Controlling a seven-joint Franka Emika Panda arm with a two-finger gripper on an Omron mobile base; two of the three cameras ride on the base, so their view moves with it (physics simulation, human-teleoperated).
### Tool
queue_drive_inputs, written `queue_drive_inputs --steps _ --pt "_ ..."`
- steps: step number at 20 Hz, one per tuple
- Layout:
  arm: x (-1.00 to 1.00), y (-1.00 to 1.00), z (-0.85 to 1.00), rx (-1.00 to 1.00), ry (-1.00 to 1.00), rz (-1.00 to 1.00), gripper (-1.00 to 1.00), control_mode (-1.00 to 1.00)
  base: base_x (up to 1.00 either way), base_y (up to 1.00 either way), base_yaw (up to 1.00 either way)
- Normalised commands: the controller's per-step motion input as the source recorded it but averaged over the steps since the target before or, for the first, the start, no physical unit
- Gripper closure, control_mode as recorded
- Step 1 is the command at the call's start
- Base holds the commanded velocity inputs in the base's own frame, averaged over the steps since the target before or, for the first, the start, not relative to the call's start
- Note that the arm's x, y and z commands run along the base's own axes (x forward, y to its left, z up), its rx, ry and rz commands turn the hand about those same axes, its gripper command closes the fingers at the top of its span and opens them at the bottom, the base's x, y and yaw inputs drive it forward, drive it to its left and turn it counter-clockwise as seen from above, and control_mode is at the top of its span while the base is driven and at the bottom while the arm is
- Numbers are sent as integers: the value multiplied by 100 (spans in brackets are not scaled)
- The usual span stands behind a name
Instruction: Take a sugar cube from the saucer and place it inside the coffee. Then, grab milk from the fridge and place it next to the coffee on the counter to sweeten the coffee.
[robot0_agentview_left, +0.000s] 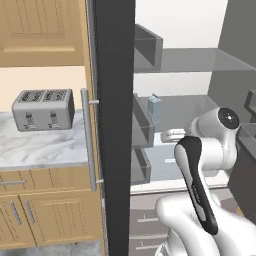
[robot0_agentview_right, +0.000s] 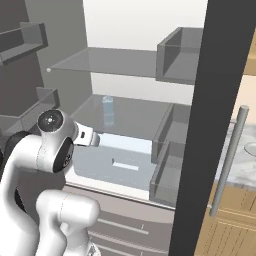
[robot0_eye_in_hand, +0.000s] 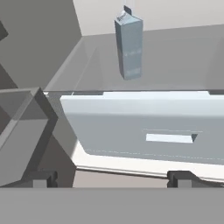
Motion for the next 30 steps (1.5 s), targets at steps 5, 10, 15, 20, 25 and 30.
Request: queue_drive_inputs --steps 5,10,15,20,25,30 --pt "0 0 0 0 0 0 -100 100 25 -8 -5" --pt "48 -5 45 1 0 -4 -100 -100 0 0 0" --pt "55 -24 27 1 0 0 -100 -100 0 0 0" --pt "49 -10 13 0 0 0 -100 -100 0 0 0" --pt "39 0 1 0 0 0 -100 -100 0 0 0" --pt "38 0 -30 -5 -1 0 -100 -100 0 0 0"
